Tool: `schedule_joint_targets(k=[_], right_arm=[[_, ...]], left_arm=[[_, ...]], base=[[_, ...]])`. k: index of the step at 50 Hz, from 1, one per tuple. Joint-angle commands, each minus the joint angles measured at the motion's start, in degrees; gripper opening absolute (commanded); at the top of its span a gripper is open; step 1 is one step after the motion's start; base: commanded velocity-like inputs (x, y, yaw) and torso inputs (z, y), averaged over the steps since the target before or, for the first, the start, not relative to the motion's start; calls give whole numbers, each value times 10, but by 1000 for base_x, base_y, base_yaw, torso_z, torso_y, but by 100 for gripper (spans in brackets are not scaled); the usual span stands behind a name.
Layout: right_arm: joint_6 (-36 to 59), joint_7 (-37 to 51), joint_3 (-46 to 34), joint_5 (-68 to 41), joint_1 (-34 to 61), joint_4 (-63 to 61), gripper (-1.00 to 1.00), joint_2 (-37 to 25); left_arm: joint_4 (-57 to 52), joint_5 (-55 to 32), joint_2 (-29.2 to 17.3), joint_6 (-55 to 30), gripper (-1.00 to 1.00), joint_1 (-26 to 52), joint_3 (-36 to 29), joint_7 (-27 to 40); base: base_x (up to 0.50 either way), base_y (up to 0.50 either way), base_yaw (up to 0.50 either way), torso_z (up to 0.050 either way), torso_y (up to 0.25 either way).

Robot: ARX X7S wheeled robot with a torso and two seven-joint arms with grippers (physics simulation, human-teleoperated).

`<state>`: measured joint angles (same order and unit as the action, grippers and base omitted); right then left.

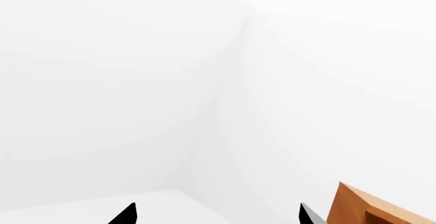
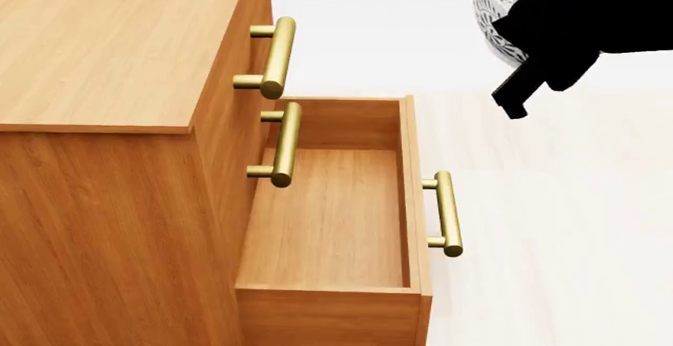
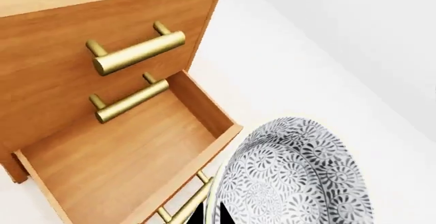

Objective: Put the bowl on top of the cabinet.

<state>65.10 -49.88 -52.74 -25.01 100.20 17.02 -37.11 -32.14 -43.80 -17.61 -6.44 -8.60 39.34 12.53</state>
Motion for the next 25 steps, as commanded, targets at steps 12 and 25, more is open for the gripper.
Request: schedule_joint_targets(k=[12, 25], right_arm=[[-64, -61, -51, 21, 89, -25, -100, 97], [-67, -53, -57, 19, 89, -44, -100, 137]], left_arm=[[-1, 3, -2, 1, 100, -3, -4, 0], [0, 4, -3, 3, 100, -4, -5, 1]], base=[[0, 0, 0, 0, 1], [0, 0, 0, 0, 0]])
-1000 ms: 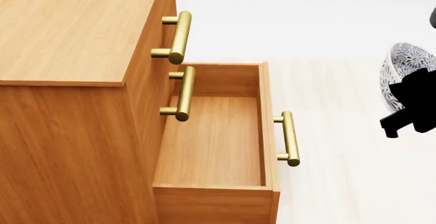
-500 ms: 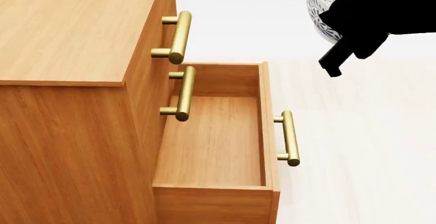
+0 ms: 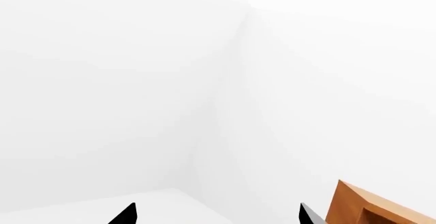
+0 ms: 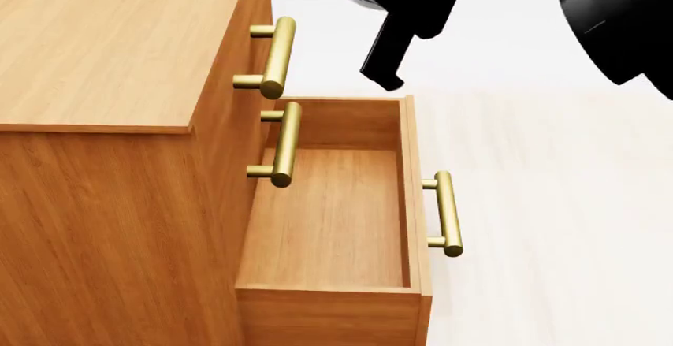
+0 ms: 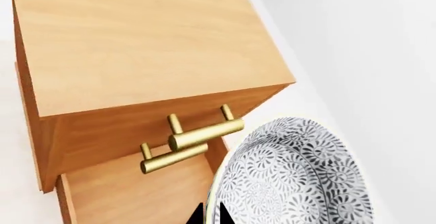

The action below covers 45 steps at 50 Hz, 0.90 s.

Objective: Put the bowl on top of the cabinet.

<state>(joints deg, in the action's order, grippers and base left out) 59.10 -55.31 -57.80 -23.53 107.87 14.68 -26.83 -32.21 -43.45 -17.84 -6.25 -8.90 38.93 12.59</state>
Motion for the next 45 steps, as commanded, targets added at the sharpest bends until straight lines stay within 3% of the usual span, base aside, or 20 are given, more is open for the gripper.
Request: schedule_joint_targets(k=[1, 45], right_arm=[[1, 5, -4, 1, 12, -25, -100, 36], [-17, 33, -9, -7, 7, -62, -100, 134]], left_arm=[[1, 0, -1, 2, 100, -1, -1, 0], [3, 0, -2, 10, 100, -3, -3, 0]], base=[[0, 0, 0, 0, 0], [0, 0, 0, 0, 0]])
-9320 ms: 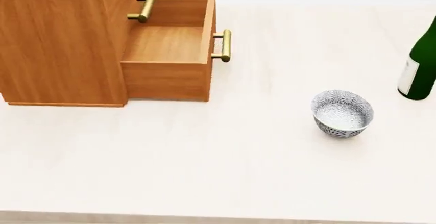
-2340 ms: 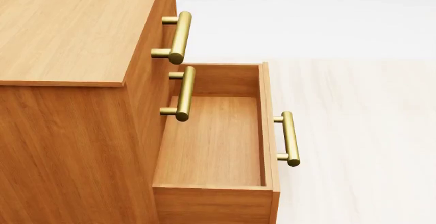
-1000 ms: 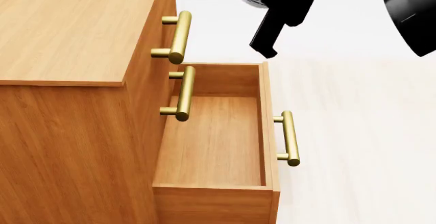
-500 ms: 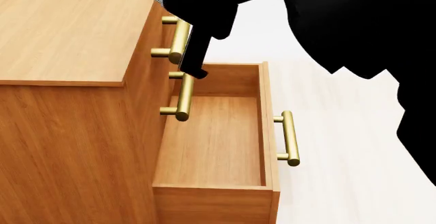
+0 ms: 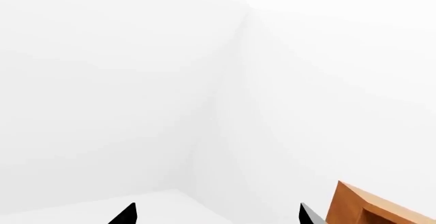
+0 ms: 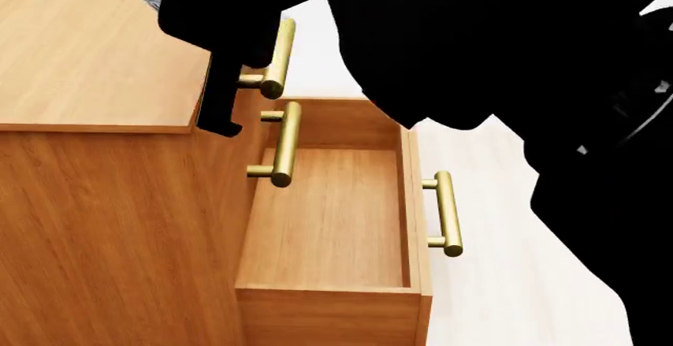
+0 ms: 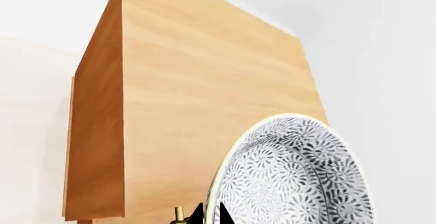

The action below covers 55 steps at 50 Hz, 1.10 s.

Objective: Put the bowl on top of the cabinet.

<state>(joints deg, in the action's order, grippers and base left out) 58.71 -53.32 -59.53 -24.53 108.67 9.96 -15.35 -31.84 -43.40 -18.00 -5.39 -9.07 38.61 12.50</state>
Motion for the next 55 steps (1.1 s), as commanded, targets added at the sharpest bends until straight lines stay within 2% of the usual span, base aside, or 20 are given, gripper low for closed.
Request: schedule_joint_targets(k=[1, 26, 55], right_arm=[[-13, 14, 9, 3, -2, -15, -100, 20], [-38, 60, 5, 13, -36, -36, -100, 50], [-48, 66, -21, 18, -55, -42, -100, 49]], left_arm=[[-1, -2, 0, 1, 100, -1, 0, 1], [-1, -1, -1, 4, 100, -4, -3, 1], [3, -2, -3, 7, 100, -4, -4, 2]], base=[[0, 0, 0, 0, 0], [0, 0, 0, 0, 0], [0, 0, 0, 0, 0]])
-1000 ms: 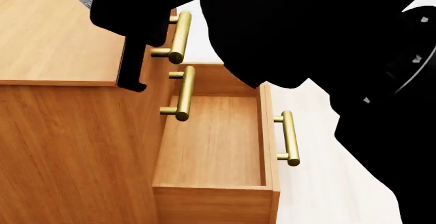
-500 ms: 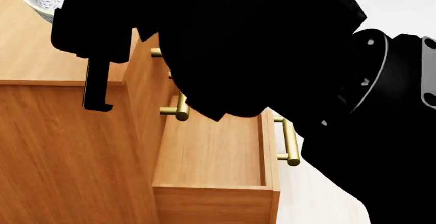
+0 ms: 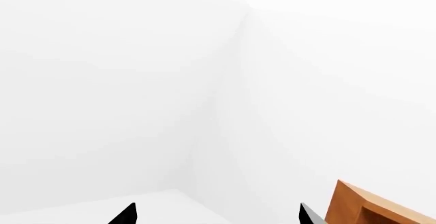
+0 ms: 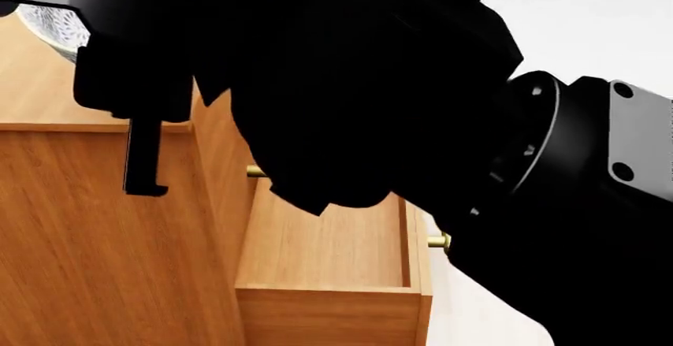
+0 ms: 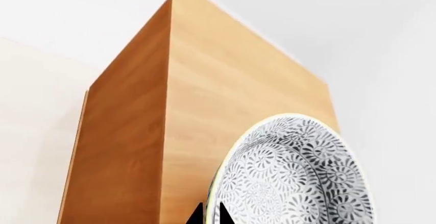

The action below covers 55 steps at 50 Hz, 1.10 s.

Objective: Put the bowl on top of the cabinet.

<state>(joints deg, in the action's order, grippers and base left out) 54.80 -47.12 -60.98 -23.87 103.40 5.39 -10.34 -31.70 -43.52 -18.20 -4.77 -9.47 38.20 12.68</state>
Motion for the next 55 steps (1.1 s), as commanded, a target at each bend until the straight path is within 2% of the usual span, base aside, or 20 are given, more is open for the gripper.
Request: schedule_joint_targets(k=[1, 47, 48, 55], right_arm=[[-9, 4, -7, 11, -2, 3, -100, -1], [-12, 5, -33, 16, -6, -3, -100, -11], [-12, 7, -34, 18, -6, -3, 100, -11], [-11, 10, -31, 17, -3, -9, 100, -13]], left_arm=[[1, -1, -1, 1, 100, 0, 0, 0], [2, -2, -4, 5, 100, -2, -5, 3], [2, -2, -3, 5, 100, -2, -5, 3], [2, -1, -3, 6, 100, -3, -6, 3]], base=[[0, 0, 0, 0, 0], [0, 0, 0, 0, 0], [0, 0, 0, 0, 0], [0, 0, 0, 0, 0]])
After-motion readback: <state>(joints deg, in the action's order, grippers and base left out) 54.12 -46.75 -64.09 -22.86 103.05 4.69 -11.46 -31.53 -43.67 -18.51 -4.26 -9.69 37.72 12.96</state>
